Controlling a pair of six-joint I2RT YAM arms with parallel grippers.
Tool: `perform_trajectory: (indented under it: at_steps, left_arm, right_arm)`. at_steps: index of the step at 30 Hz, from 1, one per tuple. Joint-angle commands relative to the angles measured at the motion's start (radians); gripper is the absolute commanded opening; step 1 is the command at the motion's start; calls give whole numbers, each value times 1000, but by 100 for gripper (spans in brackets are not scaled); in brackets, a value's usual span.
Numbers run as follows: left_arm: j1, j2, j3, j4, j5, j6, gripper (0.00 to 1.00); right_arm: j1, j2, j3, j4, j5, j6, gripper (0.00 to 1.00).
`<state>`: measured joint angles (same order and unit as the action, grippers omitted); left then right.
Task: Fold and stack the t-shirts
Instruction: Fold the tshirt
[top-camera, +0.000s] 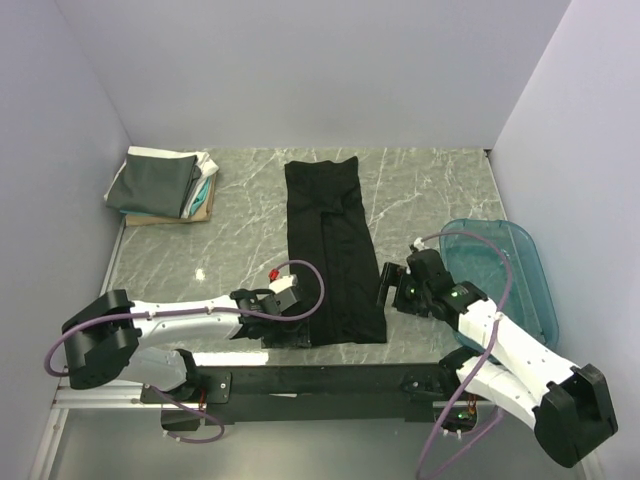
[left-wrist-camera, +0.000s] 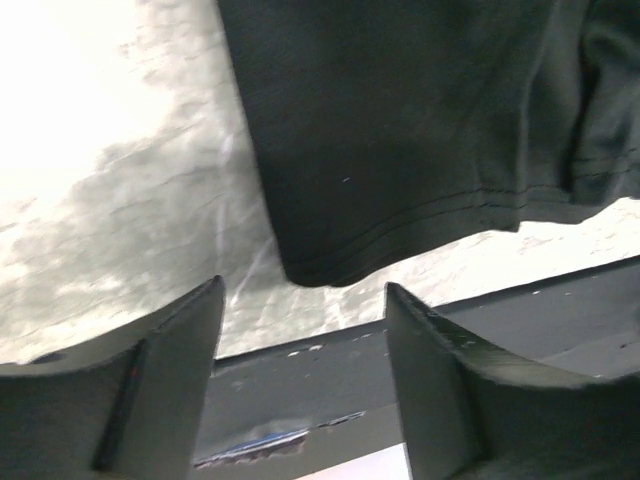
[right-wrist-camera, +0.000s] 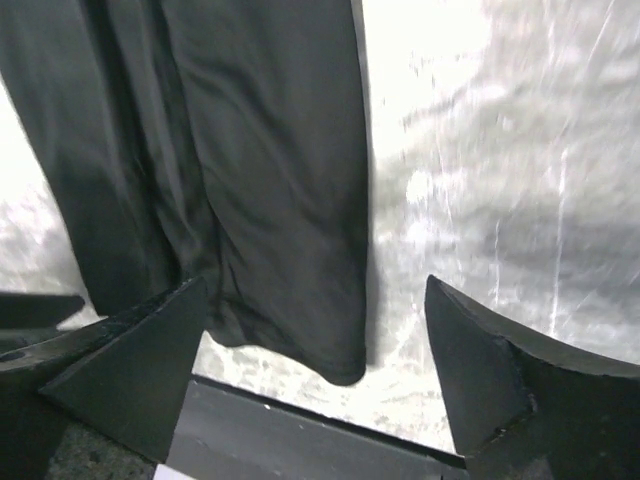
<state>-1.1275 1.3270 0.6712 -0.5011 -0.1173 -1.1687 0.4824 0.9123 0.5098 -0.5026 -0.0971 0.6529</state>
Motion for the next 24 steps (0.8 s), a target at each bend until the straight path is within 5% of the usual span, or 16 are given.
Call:
perform_trajectory:
  at_steps: [1,13,20,24]
  left_arm:
    - [-2,26,5,79,18,-17,68]
    - [-3,93,5,56,45,-40,4]
    - [-3,112,2,56,59,-49,1]
    - [-3,106,7,23,42,-63,1]
  right_arm:
    - [22,-23,-37,-2,-35,37,94]
    - [102,49,-57,-103,51,83,73]
    - [165,63,-119,-33,-3,139,65]
    - [186,99,-122,6,-18,149,38]
